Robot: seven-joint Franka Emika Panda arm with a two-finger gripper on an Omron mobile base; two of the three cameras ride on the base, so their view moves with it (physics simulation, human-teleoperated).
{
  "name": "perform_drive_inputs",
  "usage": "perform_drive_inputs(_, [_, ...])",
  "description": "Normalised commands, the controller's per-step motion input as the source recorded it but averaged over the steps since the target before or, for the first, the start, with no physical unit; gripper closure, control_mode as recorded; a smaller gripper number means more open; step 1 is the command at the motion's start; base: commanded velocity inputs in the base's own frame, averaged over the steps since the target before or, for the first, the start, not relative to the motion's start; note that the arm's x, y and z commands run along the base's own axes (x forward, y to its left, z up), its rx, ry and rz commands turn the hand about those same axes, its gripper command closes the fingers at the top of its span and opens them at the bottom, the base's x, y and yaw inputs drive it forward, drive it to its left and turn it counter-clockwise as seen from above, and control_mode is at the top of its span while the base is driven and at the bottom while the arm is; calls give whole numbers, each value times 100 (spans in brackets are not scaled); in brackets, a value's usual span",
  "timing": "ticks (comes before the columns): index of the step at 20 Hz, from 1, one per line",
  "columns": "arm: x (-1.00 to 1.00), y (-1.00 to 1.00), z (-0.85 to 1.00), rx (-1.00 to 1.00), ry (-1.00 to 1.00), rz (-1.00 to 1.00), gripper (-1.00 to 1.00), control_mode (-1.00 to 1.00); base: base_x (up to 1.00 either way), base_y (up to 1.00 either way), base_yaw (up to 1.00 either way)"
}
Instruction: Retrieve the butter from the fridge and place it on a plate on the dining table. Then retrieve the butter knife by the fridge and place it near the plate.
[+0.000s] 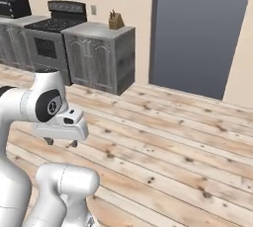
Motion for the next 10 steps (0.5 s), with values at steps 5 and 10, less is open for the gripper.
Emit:
perform_drive_inputs(5, [0, 0, 0, 0, 0, 0, -100, 100, 100, -3, 36])
perform_drive_inputs(10, [0, 0, 0, 0, 0, 0, -100, 100, 94, 0, 27])
